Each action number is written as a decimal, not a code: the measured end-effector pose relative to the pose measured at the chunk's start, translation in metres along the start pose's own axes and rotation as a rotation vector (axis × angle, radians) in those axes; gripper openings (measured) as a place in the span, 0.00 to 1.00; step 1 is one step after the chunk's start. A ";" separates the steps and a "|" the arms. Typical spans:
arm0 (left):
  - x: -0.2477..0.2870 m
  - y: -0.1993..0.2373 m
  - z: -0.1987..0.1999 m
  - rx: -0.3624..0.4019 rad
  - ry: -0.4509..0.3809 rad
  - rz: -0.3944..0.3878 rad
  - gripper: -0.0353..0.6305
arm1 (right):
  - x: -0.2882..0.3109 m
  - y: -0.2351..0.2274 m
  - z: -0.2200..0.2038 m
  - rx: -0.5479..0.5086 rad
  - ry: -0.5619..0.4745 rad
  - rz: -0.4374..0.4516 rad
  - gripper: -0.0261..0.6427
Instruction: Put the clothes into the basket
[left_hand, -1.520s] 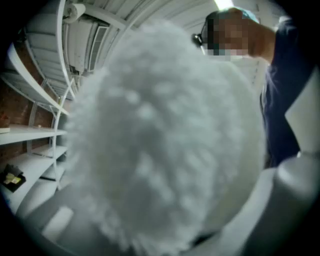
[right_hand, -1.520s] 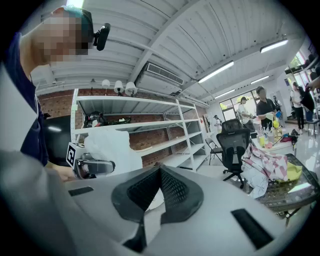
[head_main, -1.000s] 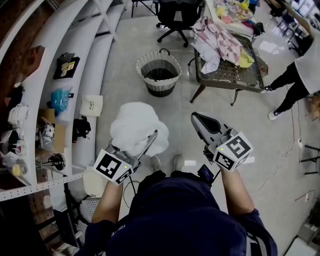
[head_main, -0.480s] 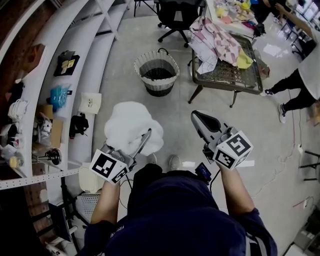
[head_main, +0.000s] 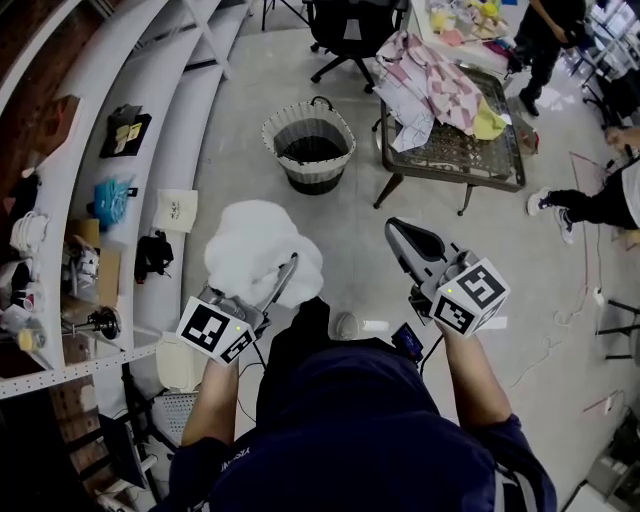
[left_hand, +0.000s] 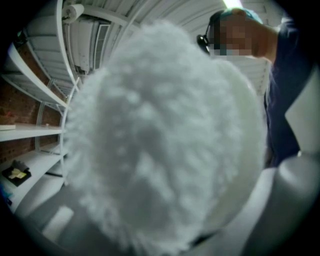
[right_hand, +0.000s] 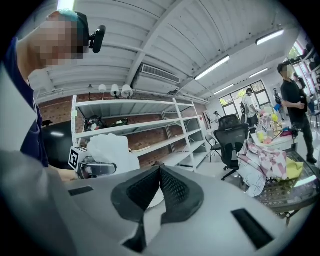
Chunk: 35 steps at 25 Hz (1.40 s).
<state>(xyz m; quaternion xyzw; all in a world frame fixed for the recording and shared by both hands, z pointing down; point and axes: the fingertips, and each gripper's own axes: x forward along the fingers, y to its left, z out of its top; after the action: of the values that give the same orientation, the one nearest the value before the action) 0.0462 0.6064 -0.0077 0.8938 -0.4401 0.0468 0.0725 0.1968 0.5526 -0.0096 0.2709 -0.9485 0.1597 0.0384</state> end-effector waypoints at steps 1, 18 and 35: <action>0.003 0.008 0.001 -0.005 -0.003 -0.001 0.38 | 0.006 -0.003 0.001 0.001 0.004 -0.002 0.05; 0.056 0.204 0.011 -0.014 -0.008 -0.057 0.38 | 0.187 -0.060 0.032 0.013 0.034 -0.044 0.05; 0.102 0.298 0.010 -0.057 0.005 -0.072 0.38 | 0.279 -0.115 0.048 0.048 0.045 -0.059 0.05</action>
<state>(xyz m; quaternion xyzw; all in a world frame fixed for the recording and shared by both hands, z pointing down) -0.1278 0.3459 0.0234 0.9064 -0.4088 0.0339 0.1009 0.0205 0.3047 0.0224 0.2961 -0.9349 0.1870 0.0579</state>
